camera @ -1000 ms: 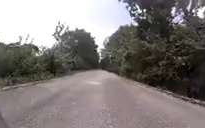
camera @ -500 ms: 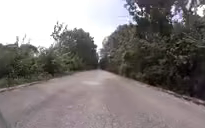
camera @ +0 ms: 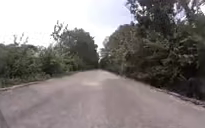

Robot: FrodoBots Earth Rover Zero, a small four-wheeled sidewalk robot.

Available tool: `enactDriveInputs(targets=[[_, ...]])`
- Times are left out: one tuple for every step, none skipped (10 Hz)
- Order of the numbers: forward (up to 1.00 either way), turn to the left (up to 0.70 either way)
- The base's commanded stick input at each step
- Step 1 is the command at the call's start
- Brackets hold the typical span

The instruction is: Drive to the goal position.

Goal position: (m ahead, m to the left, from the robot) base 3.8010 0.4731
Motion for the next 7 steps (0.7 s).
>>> enactDriveInputs(targets=[[0.50, 0.00], [0.50, 0.00], [0.50, 0.00], [0.50, 0.00], [0.50, 0.00], [0.50, 0.00], [0.50, 0.00]])
